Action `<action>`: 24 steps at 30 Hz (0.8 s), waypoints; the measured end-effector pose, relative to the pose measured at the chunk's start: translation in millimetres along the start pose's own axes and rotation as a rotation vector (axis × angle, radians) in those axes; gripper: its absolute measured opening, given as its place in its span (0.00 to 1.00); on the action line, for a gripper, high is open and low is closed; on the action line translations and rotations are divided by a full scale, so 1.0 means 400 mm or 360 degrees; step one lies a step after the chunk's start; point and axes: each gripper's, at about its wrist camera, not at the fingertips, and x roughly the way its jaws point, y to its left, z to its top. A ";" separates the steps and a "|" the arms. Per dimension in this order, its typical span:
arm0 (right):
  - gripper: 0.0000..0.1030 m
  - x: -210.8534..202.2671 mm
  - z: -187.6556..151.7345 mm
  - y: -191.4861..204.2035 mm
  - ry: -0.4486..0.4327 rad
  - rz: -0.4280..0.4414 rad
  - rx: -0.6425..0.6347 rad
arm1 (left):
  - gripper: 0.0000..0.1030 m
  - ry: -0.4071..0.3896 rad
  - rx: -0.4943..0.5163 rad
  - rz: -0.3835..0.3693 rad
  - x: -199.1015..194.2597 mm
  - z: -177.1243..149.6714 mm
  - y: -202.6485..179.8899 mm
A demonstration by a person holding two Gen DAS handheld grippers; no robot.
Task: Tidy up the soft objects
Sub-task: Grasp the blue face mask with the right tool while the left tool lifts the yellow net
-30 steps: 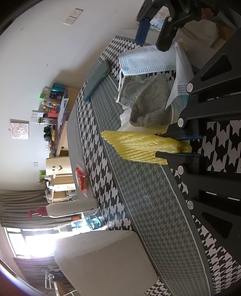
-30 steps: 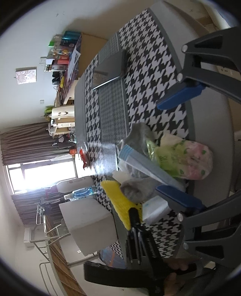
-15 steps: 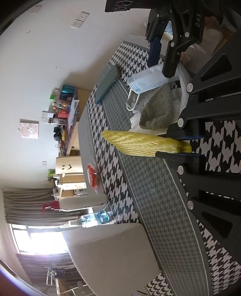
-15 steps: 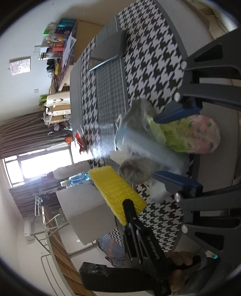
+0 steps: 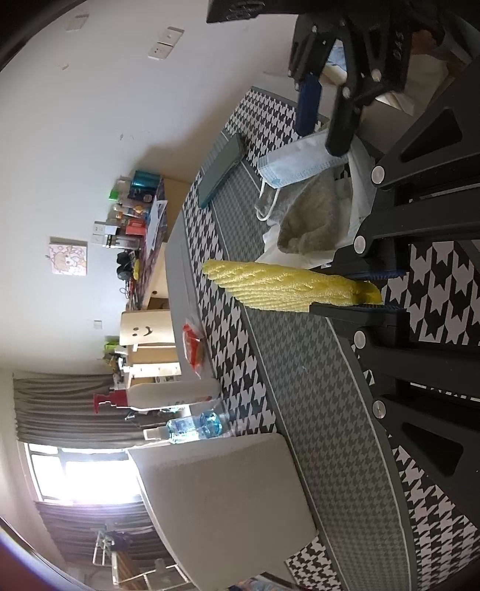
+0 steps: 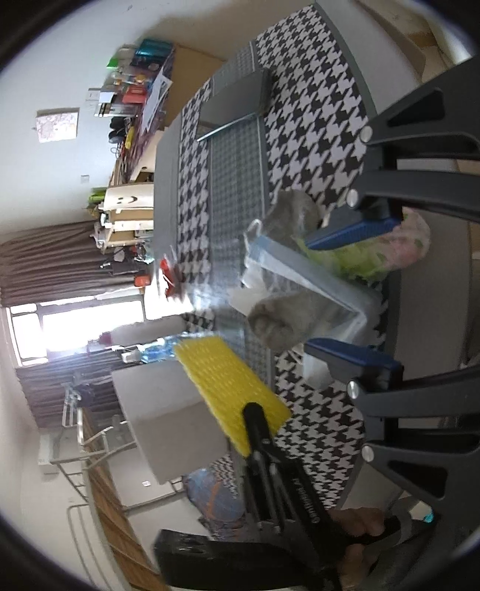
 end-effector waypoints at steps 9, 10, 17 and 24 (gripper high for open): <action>0.30 0.017 -0.018 0.004 0.0082 -0.0056 0.0052 | 0.10 -0.0015 0.0003 -0.0004 -0.014 -0.009 0.004; 0.28 0.012 -0.018 0.004 0.0071 -0.0062 0.0060 | 0.10 -0.0017 0.0004 -0.0006 -0.015 -0.008 0.004; 0.29 0.009 0.006 0.013 0.0046 -0.0072 0.0033 | 0.11 -0.0027 -0.0001 -0.0005 -0.027 -0.017 0.007; 0.29 0.041 0.004 0.026 0.0130 -0.0097 0.0013 | 0.11 -0.0026 -0.0004 -0.0005 -0.034 -0.024 0.014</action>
